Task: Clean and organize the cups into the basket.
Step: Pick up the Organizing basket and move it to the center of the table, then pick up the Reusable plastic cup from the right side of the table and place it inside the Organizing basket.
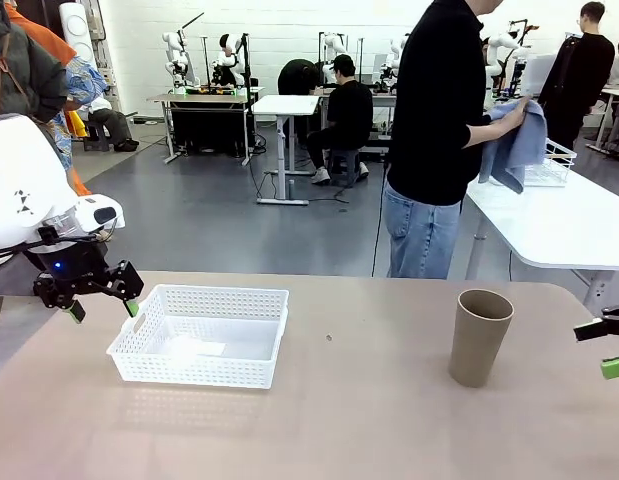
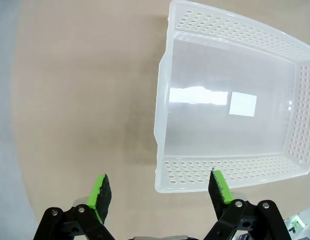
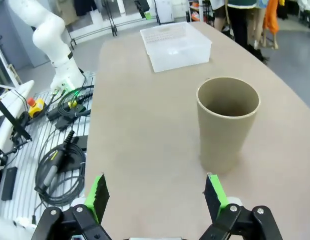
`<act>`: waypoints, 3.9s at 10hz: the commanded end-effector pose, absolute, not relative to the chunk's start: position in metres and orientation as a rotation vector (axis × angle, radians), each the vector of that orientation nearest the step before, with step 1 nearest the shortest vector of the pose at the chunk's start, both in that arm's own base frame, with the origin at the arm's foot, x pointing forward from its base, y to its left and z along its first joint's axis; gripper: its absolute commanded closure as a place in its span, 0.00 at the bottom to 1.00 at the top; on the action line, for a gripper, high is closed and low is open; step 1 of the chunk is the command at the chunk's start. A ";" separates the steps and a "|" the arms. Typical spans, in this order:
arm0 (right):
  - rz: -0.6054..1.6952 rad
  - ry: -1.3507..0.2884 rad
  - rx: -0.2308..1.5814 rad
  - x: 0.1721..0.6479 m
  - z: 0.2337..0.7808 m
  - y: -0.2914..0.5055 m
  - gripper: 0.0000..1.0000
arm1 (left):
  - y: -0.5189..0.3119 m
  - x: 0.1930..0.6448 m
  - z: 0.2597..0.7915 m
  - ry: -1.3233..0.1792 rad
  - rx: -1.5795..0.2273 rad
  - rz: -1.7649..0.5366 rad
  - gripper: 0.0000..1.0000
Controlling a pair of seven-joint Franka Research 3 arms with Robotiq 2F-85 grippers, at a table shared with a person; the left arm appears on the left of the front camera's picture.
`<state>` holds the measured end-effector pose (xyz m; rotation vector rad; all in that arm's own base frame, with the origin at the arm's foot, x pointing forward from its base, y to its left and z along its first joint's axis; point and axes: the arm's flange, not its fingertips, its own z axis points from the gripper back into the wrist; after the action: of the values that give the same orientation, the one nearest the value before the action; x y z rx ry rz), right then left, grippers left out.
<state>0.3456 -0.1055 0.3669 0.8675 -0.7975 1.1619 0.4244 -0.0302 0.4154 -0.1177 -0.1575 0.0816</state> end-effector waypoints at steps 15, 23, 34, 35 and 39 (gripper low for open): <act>1.161 -0.851 0.696 0.428 0.315 -0.078 0.00 | -0.030 0.427 0.418 -0.149 -0.115 0.080 0.00; 1.237 -0.970 0.665 0.443 0.297 -0.065 0.00 | -0.031 0.424 0.410 -0.128 -0.098 0.059 0.00; 1.240 -0.940 0.831 0.468 0.261 -0.052 0.00 | -0.063 0.468 0.357 -0.013 0.013 0.125 0.00; 1.243 -0.928 0.841 0.470 0.259 -0.047 0.00 | -0.063 0.467 0.355 -0.013 0.019 0.127 0.00; 1.255 -0.884 0.871 0.474 0.248 -0.030 0.00 | -0.067 0.445 0.355 -0.018 0.037 0.090 0.00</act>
<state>0.4643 -0.0323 0.2485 0.8620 -0.9192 1.2570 0.4567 -0.0633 0.3535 -0.0062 -0.0145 0.0944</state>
